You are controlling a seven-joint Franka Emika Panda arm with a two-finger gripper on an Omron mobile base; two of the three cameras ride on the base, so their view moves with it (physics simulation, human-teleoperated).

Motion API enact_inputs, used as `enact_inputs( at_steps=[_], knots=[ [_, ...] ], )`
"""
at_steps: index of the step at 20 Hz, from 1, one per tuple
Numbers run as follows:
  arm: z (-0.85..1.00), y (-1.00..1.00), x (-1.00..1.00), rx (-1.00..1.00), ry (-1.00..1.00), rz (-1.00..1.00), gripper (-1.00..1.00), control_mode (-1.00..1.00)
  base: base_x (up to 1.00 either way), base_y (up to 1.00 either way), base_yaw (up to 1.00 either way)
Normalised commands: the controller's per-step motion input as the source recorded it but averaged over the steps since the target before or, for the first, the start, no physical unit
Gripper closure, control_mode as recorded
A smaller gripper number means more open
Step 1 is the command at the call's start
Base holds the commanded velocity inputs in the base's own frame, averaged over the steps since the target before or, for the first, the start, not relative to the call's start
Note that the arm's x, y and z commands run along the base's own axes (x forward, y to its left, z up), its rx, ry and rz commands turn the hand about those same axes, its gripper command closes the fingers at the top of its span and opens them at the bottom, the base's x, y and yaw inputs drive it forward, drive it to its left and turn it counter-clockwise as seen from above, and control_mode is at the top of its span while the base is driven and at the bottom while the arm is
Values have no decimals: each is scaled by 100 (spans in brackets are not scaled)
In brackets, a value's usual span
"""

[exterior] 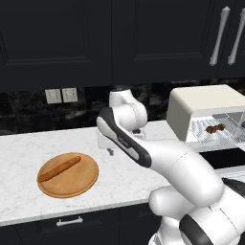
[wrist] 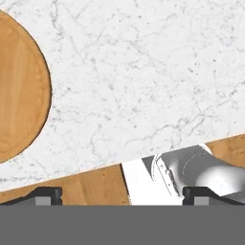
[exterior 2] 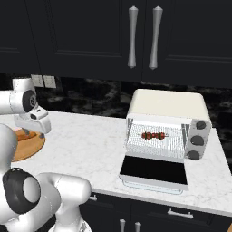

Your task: Pick up the kebab skewer and baguette bread, and place them inside the toaster oven. Close the toaster oven door and start by setting the timer.

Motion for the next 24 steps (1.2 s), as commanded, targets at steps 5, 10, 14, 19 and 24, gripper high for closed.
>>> enact_inputs(
  at_steps=[5, 10, 14, 19, 24],
  knots=[
    [-12, 100, 7, 0, 0, -6, -100, -100, 0, 0, 0],
    [-42, 81, 16, 0, 0, -17, -100, -100, 0, 0, 0],
    [-56, 72, 15, 0, -2, -25, -100, -100, 0, 0, 0],
    [-37, 65, 34, 0, -8, -37, -100, -100, 0, 0, 0],
    [14, 26, 44, 1, -2, -29, -100, -100, 0, 0, 0]
  ],
)
